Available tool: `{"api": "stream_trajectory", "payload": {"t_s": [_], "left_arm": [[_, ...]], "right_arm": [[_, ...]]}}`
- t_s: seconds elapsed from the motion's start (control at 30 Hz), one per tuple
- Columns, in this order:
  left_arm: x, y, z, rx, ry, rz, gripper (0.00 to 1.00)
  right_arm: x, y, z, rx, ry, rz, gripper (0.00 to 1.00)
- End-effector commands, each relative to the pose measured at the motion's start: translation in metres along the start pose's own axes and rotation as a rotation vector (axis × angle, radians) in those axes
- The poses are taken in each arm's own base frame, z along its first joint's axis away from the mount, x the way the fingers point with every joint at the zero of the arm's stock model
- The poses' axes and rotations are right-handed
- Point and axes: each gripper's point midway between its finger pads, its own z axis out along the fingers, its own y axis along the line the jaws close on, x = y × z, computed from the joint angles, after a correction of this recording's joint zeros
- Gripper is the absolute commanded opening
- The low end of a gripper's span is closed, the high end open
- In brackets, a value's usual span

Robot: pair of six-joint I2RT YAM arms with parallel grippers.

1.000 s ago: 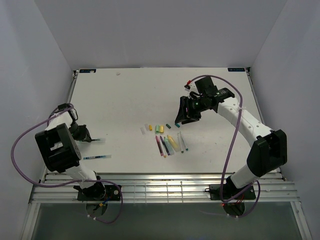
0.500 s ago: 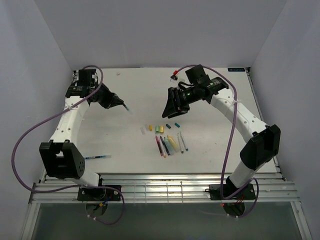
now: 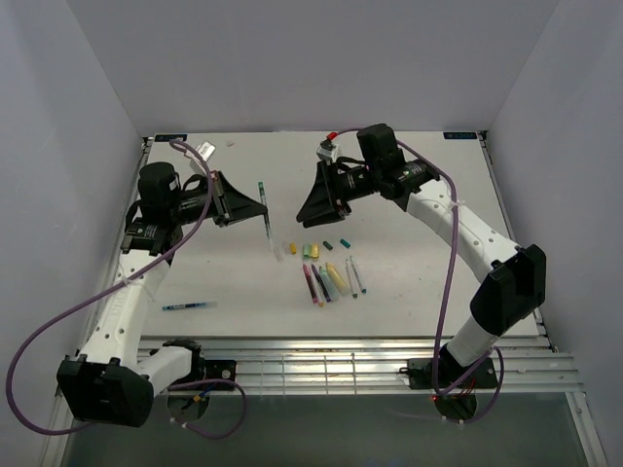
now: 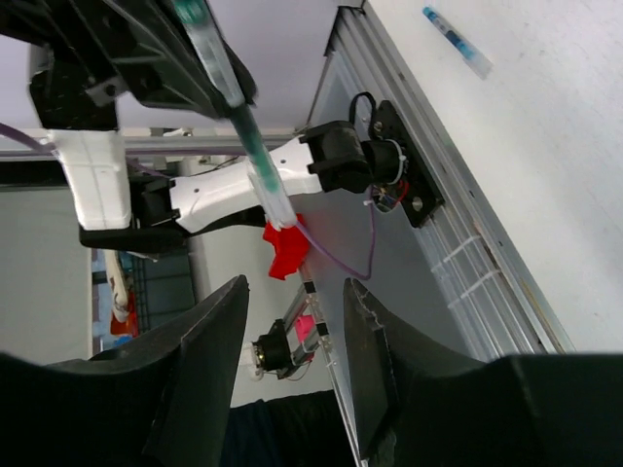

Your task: Open the pen caps

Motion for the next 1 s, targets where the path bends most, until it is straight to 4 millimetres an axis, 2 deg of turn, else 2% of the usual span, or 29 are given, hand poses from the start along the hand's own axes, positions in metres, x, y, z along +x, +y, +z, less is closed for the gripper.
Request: {"api": "stream_trajectory", "payload": {"t_s": [0.0,0.07,0.27,0.43,0.47,0.53,0.63,0.7,0.73,0.77,0.8,0.93,0.97], "left_arm": [[0.031,-0.031,0.004,0.223,0.175,0.146,0.0],[0.042,-0.037,0.01,0.228,0.22,0.173,0.0],[0.052,-0.02,0.03,0.178,0.248,0.14,0.0],[0.056,-0.027,0.035,0.177,0.255,0.141,0.0],[0.058,-0.027,0.037,0.175,0.258,0.136,0.0],[0.06,-0.024,0.041,0.168,0.269,0.122,0.0],[0.059,-0.024,0.045,0.152,0.27,0.102,0.0],[0.056,-0.023,0.047,0.134,0.261,0.097,0.0],[0.053,-0.023,0.049,0.12,0.251,0.099,0.05],[0.053,-0.018,0.049,0.087,0.252,0.081,0.18],[0.052,-0.016,0.05,0.073,0.244,0.083,0.38],[0.065,-0.015,0.049,0.073,0.275,0.074,0.66],[0.074,-0.014,0.047,0.077,0.291,0.073,0.67]], "right_arm": [[-0.013,0.034,0.003,-0.122,-0.005,-0.079,0.5],[-0.021,0.035,0.006,-0.13,-0.014,-0.083,0.5],[-0.039,0.032,0.019,-0.109,-0.062,-0.113,0.5],[-0.05,0.013,0.031,-0.05,-0.104,-0.084,0.45],[-0.05,0.012,0.032,-0.045,-0.108,-0.08,0.39],[-0.052,0.007,0.037,-0.027,-0.111,-0.062,0.33],[-0.052,0.001,0.043,0.003,-0.109,-0.048,0.12],[-0.049,-0.005,0.046,0.027,-0.111,-0.032,0.08],[-0.05,-0.01,0.046,0.054,-0.128,-0.012,0.08],[-0.05,-0.014,0.045,0.07,-0.14,-0.001,0.08],[-0.049,-0.016,0.043,0.089,-0.158,0.008,0.08],[-0.062,-0.021,0.033,0.141,-0.25,0.036,0.08],[-0.066,-0.019,0.031,0.14,-0.262,0.046,0.08]]}}
